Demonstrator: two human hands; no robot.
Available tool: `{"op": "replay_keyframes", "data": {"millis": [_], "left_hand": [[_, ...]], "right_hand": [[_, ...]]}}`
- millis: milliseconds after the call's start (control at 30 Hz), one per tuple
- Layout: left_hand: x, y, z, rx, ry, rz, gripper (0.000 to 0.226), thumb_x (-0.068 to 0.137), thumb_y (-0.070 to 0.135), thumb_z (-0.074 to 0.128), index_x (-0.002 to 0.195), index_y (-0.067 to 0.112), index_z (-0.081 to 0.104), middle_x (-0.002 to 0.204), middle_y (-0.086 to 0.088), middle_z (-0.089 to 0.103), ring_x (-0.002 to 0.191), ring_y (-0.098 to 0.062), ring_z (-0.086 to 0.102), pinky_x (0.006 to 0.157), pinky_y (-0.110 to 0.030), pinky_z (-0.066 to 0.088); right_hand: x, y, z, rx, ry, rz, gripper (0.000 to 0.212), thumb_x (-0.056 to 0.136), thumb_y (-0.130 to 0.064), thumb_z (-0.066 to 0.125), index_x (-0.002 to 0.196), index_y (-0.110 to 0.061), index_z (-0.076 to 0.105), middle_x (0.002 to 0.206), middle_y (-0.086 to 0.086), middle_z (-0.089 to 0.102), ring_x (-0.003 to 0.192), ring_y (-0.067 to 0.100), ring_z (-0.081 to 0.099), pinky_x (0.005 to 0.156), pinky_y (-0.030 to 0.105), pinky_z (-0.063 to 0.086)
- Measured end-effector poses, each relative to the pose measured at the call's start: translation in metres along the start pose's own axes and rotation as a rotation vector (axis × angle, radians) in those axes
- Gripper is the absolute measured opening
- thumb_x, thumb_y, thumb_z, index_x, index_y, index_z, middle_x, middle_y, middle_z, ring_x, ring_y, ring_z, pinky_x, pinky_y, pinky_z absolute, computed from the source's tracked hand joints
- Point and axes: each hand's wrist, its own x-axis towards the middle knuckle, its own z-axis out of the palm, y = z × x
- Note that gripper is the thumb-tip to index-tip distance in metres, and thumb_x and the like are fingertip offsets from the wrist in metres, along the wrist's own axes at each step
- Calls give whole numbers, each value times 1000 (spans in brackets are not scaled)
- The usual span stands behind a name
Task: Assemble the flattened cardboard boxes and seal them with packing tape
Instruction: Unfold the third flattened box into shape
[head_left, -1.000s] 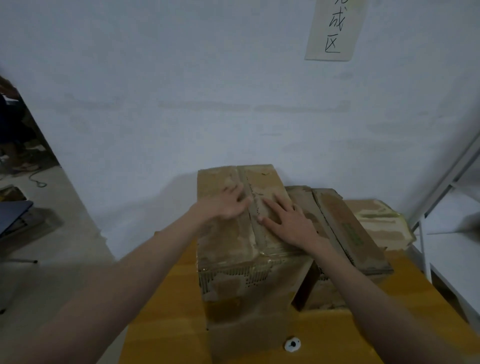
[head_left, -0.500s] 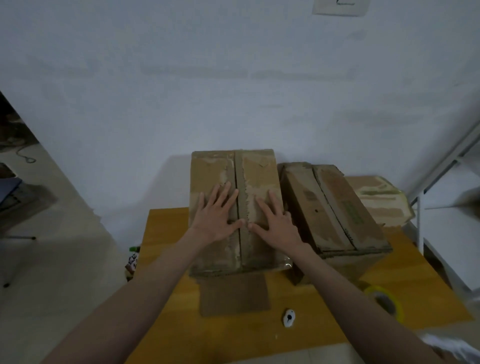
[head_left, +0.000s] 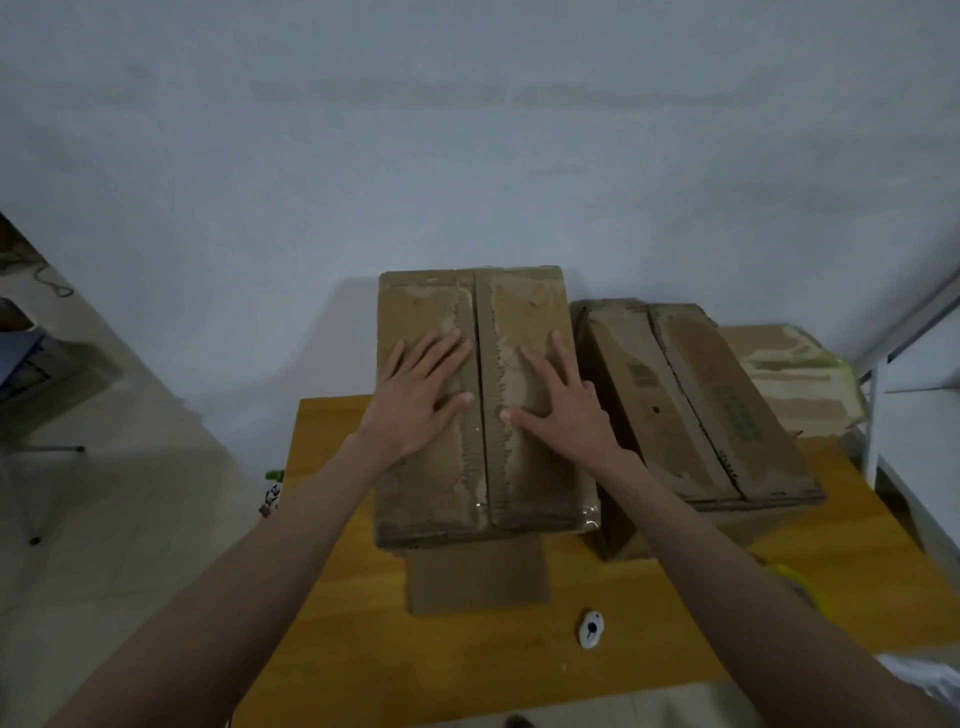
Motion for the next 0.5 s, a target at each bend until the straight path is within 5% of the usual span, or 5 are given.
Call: {"op": "replay_keyframes", "data": {"millis": [133,300,500], "left_hand": [[-20,5,11,-54,72,-270,68,94,73,32,155,48,12,164,10,-20,150,-34,-20,115,-62,-10],[-21,18,7,-249,46,-440,79,84,80,38,153,48,18,164,10,-19,146,-42,15,116,-57,28],[-29,31,-15,-227,-17,-482,83,82,79,47,153,48,17,163,12,-16,142,-45,23,109,-56,36]], "right_hand": [[-12,9,14,202,122,55,92,76,-70,68,151,-51,19,163,-13,-20,147,37,20,113,57,35],[-15,3,12,259,98,124,91,75,-73,66,148,-56,15,161,0,5,141,38,32,109,57,40],[-23,-12,-1,170,50,169,96,71,-79,63,149,-57,11,157,2,13,138,40,35,109,58,38]]}}
